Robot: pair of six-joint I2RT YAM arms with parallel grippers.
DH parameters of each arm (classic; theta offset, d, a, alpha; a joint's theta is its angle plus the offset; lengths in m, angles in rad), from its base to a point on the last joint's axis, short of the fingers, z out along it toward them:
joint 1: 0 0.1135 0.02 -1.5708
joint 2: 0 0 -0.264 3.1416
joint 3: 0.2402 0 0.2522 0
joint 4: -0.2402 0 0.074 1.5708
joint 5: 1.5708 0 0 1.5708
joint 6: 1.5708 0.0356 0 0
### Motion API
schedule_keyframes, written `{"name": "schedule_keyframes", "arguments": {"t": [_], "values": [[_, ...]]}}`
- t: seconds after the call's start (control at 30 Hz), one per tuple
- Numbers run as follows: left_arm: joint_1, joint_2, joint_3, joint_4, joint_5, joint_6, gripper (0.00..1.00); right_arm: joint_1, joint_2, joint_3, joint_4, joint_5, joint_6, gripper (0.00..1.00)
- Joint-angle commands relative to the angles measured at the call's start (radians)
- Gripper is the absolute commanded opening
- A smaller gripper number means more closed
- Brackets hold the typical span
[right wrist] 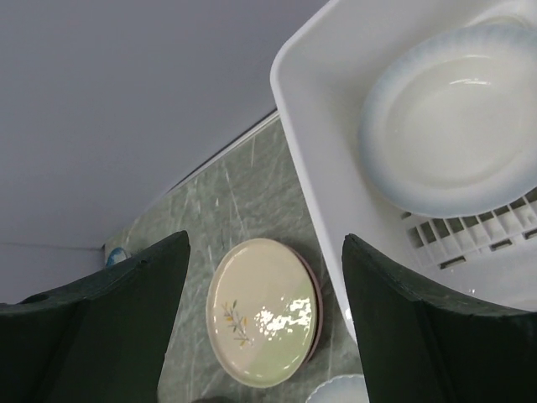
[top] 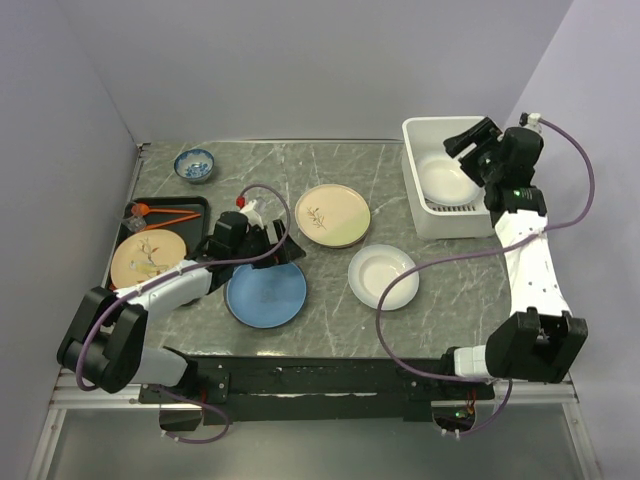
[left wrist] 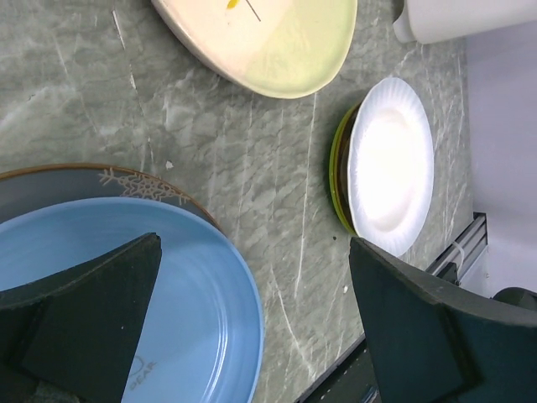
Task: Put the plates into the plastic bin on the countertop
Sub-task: Pick up the plate at the center of the board.
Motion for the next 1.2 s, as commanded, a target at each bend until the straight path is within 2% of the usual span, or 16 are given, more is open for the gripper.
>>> {"name": "schedule_keyframes", "arguments": {"t": [0.0,0.3,0.77,1.17], "values": [[-0.010,-0.039,0.019,0.053,0.012,-0.017,0.99,0.030,-0.081,-0.100,0.033,-0.030,0.001,0.80],[-0.068,-0.024,0.023,0.107,0.032,-0.040,0.99,0.085,-0.291,-0.315,0.038,-0.029,0.004,0.80],[-0.171,0.203,0.115,0.230,0.108,-0.088,0.97,0.111,-0.552,-0.565,-0.056,-0.019,-0.029,0.79],[-0.208,0.358,0.231,0.215,0.151,-0.086,0.80,0.115,-0.590,-0.669,-0.047,-0.079,-0.017,0.79]]}}
